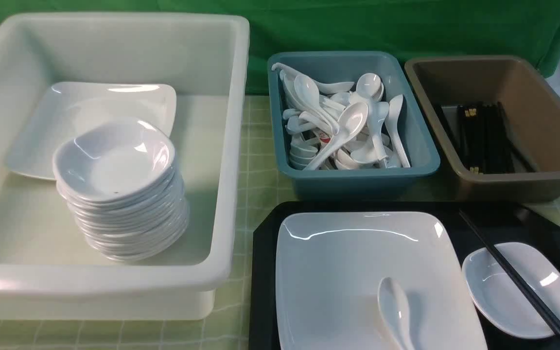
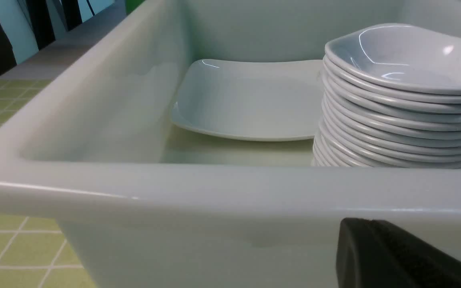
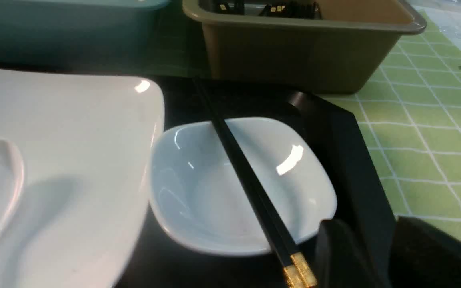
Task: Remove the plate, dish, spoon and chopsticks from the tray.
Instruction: Use the right arm to grab a pair of chopsticks from the plate
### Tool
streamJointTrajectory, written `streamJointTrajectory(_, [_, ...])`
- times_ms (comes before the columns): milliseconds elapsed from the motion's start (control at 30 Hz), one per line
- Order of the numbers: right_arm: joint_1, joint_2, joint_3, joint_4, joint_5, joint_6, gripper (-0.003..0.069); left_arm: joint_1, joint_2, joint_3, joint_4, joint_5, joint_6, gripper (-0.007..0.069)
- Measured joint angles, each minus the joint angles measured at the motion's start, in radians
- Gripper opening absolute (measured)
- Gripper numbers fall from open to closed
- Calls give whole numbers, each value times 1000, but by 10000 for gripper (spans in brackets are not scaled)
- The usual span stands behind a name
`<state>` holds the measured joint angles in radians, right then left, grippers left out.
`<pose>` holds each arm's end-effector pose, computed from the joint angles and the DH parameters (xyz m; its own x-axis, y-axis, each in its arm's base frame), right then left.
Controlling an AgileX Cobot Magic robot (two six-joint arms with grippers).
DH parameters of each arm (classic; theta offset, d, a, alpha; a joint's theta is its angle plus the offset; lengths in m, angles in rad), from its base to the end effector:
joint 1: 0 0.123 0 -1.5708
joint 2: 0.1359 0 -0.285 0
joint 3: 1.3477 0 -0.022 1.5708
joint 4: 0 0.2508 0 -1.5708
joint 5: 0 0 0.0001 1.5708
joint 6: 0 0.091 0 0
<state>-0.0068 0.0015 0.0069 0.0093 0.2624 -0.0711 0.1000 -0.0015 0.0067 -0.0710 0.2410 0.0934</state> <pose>0.0554 -0.0002 0.1870 -0.1825 -0.0608 -0.9813 -0.0069 0.9981 -0.0606 0.0554 0.0040 0.1892 -0.1590 0.0086 -0.9872 -0.0793 0.9966 0.0215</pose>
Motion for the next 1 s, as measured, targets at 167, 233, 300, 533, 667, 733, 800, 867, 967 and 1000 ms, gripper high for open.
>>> streamJointTrajectory(167, [0, 0, 0, 0, 0, 0, 237, 0, 0, 0, 0, 0, 0, 11])
streamJointTrajectory(233, [0, 0, 0, 0, 0, 0, 237, 0, 0, 0, 0, 0, 0, 11])
streamJointTrajectory(300, [0, 0, 0, 0, 0, 0, 237, 0, 0, 0, 0, 0, 0, 11])
streamJointTrajectory(533, [0, 0, 0, 0, 0, 0, 237, 0, 0, 0, 0, 0, 0, 11])
streamJointTrajectory(667, [0, 0, 0, 0, 0, 0, 237, 0, 0, 0, 0, 0, 0, 11])
streamJointTrajectory(733, [0, 0, 0, 0, 0, 0, 237, 0, 0, 0, 0, 0, 0, 11])
streamJointTrajectory(800, [0, 0, 0, 0, 0, 0, 237, 0, 0, 0, 0, -2, 0, 11])
streamJointTrajectory(867, [0, 0, 0, 0, 0, 0, 237, 0, 0, 0, -3, -9, -3, 11])
streamJointTrajectory(967, [0, 0, 0, 0, 0, 0, 237, 0, 0, 0, -150, -78, -93, 11])
streamJointTrajectory(1000, [0, 0, 0, 0, 0, 0, 237, 0, 0, 0, -229, -109, -129, 11])
